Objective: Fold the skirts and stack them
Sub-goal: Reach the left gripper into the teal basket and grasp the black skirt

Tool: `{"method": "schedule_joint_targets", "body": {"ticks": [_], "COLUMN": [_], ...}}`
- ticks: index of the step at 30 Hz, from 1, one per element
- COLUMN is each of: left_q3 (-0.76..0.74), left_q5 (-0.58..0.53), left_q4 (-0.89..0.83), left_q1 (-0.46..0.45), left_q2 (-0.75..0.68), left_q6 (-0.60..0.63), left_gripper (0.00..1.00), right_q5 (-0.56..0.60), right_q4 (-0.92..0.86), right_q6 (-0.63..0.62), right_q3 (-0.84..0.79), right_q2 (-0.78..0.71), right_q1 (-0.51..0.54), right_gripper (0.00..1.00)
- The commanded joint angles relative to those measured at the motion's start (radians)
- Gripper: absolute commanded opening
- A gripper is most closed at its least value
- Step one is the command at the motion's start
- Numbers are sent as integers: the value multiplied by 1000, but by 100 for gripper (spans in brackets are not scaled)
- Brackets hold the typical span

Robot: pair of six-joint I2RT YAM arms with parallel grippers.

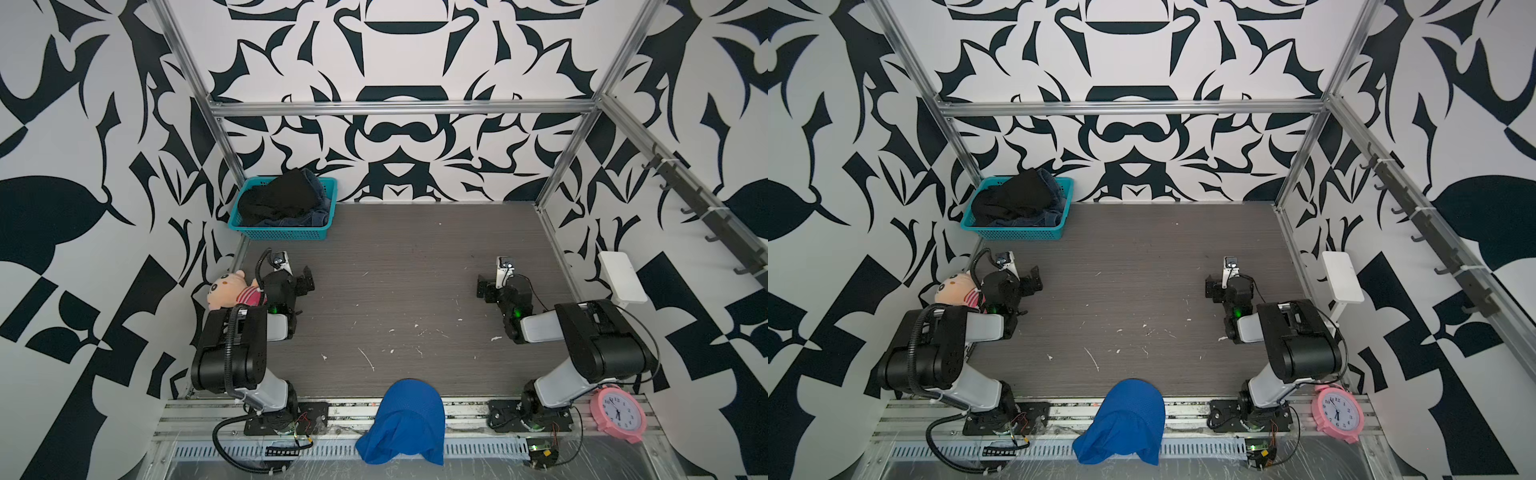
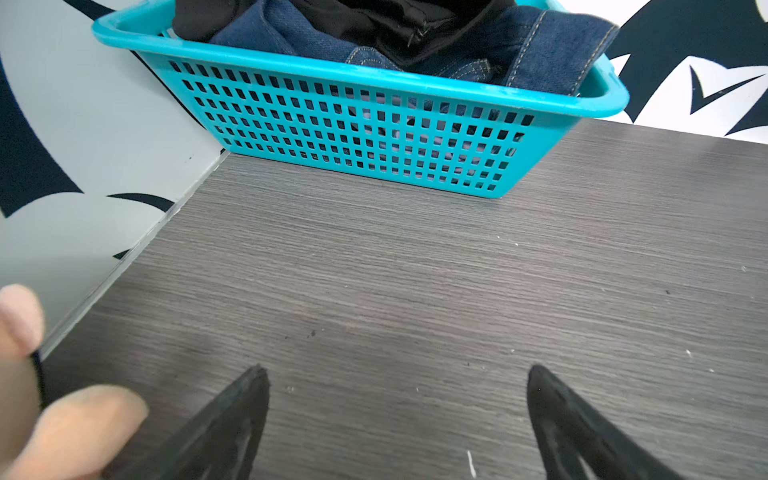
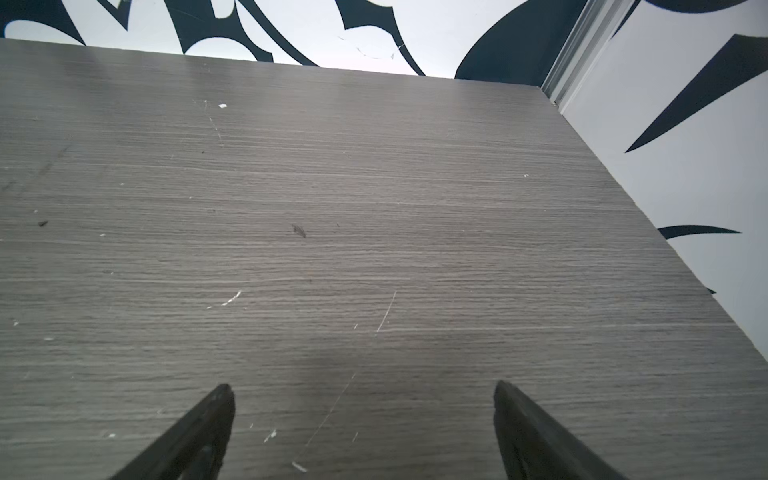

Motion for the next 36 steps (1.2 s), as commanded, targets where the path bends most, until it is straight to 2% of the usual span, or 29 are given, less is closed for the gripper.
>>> {"method": "schedule_joint_targets", "body": {"ticks": [1,26,30,32,34,35,36], "left_q3": [7,4,-12,-40,-6,43,105], "left_q5": [8,12,15,-13,-48,-42,-22], "left_q4": [-9,-8,23,6,-237,-388,-532], "left_q1": [0,1,9,-8,-39,-40,-40], "left_q2": [-6,-6,-22,-126,-360,-451,-538], "left_q6": [0,-2,-10,-12,-20,-76,-143], "left_gripper": [99,99,99,99,99,99,99], "right_q5": [-8,-4,-6,-13,-79,-88,-27], "right_q4": [17,21,71,-26,-336,-417,-470], "right_q6": [5,5,7,2,6,93,262], "right_q3": [22,19,-11,-5,75,110,136], "right_q2": [-22,-22,-39,-147,-336,-402,-457], "right_q1": [-3,-3,-3,-4,-3,-4,-4], "right_gripper": [100,100,100,100,100,100,100]}}
